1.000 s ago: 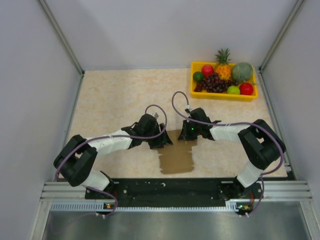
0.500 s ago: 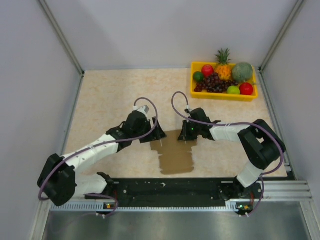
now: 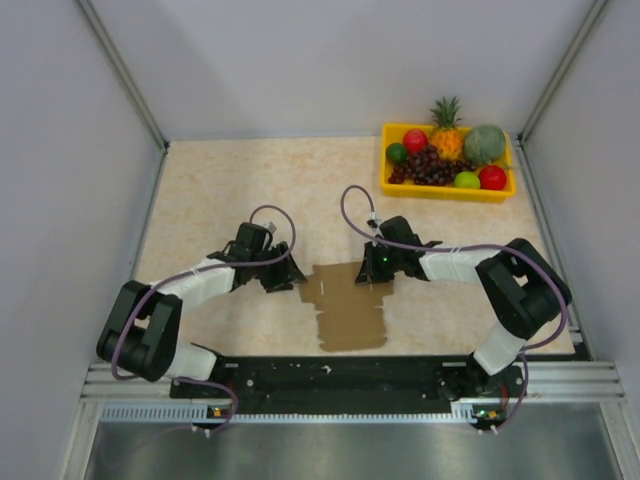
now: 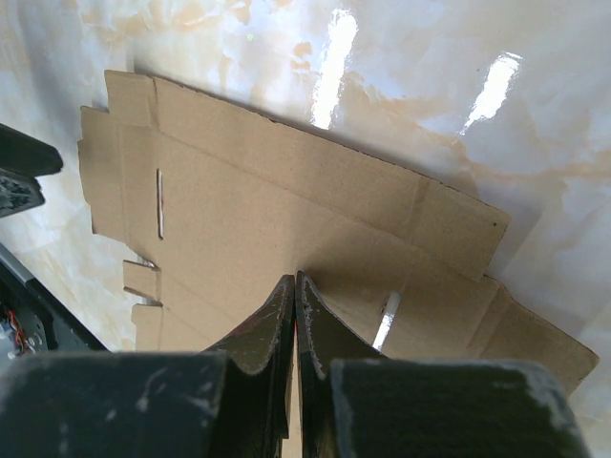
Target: Fold the paper box
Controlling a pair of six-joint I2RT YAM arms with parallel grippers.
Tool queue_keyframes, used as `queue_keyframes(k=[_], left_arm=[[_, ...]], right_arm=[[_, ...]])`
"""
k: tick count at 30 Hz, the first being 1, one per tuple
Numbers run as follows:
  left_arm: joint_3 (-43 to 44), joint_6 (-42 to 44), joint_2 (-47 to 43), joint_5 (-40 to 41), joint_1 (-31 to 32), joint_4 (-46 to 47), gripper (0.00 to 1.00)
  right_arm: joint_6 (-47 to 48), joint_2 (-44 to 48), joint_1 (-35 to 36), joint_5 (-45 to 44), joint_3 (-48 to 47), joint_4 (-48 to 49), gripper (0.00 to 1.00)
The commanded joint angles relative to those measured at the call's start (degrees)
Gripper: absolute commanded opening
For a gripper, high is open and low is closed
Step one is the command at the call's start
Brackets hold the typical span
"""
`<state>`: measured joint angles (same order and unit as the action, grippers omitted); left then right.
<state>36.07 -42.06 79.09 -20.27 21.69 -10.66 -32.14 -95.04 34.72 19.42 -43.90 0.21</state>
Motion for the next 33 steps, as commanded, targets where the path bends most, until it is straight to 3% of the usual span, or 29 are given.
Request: queue_keyframes(k=[1,16,22,26,30,33], left_arm=[[-1.36,-1.26,2.2,-5.3,0.02,7.31,0.53],[-3.38,-2.5,8.45,-7.68,1.33,17.33,0.41],[-0.13,5.39,6.78,-2.94,1.69,12.07,0.21],[4.6,11.99,6.34,-2.49,1.86,6.88,0.03],[8.65,18.94,4.33,-1.35,2.65,0.74,0.0],[10.41,24.12,1.26,-2.31,2.74,-2.61,0.0]], right_arm=[[1.12,0.65,0.44,0.36,-0.57,-1.26,0.0],[1.29,-0.23,0.44,1.67,-0.57,-0.65,0.0],[2.69,2.32,0.44,4.3,-1.1,-1.17,0.0],[8.3,5.65,0.44,6.16,-4.43,-8.26,0.0],[14.63,9.08,0.44,3.88,-12.58,-17.4,0.07],[19.91,9.79,-0.87,2.72,-19.7,-23.74,0.21]])
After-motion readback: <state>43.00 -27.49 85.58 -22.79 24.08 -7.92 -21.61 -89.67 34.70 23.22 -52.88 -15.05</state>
